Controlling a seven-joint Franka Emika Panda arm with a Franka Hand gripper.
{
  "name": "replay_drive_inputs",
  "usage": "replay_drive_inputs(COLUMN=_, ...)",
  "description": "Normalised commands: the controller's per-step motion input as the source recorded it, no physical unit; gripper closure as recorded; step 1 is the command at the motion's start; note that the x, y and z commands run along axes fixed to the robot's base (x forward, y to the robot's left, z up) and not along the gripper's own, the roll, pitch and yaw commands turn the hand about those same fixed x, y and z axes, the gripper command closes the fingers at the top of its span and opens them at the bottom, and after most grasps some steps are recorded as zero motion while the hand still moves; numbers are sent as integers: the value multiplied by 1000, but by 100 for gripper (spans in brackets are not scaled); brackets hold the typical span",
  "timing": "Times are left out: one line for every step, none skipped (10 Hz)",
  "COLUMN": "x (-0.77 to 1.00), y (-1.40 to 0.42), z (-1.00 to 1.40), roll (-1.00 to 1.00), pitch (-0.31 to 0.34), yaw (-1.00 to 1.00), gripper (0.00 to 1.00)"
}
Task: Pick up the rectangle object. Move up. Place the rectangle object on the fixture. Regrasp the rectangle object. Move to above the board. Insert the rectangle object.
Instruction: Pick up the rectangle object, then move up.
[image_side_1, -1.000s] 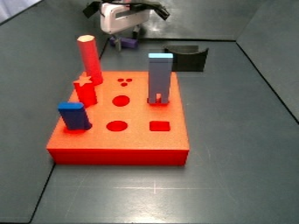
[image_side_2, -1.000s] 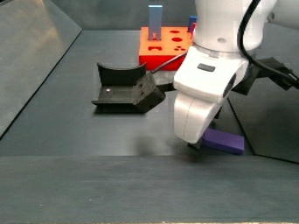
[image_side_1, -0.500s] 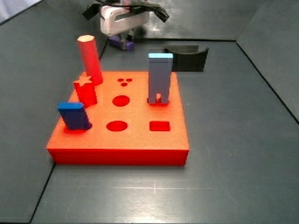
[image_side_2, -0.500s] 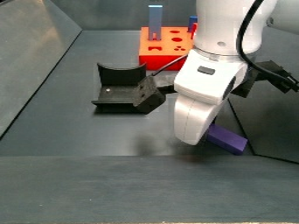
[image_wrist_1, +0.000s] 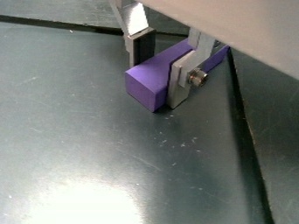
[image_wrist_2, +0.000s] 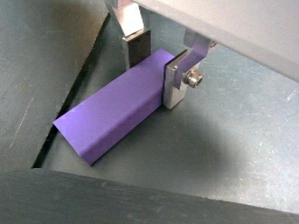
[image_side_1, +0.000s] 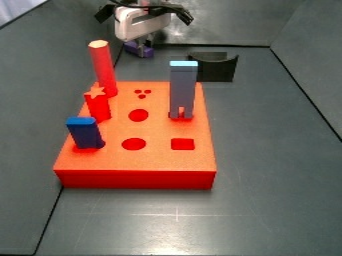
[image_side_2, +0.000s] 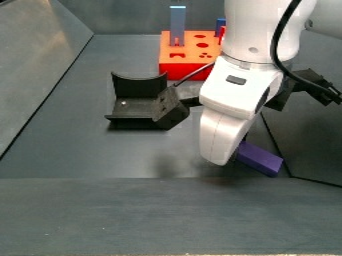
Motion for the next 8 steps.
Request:
replay_drive_inputs(x=0, y=0, z=0, roll=0, pitch=0, yaw=0, gripper=100)
replay_drive_inputs(x=0, y=0, z=0, roll=0, pitch=0, yaw=0, gripper=100)
replay_drive_inputs(x=0, y=0, z=0, roll=0, pitch=0, yaw=0, gripper=100)
replay_drive_inputs(x=0, y=0, z=0, roll=0, pitch=0, yaw=0, gripper=100)
replay_drive_inputs(x=0, y=0, z=0, roll=0, pitch=0, yaw=0, gripper=100)
replay_drive_inputs(x=0, y=0, z=833, roll=0, pitch=0, yaw=0, gripper=100)
replay_drive_inputs(x=-105, y=20, z=790, roll=-6, pitch=40, yaw=23, gripper=100)
replay_drive_inputs(x=-116, y=11, z=703, roll=7, pitch=53, yaw=12, gripper=100)
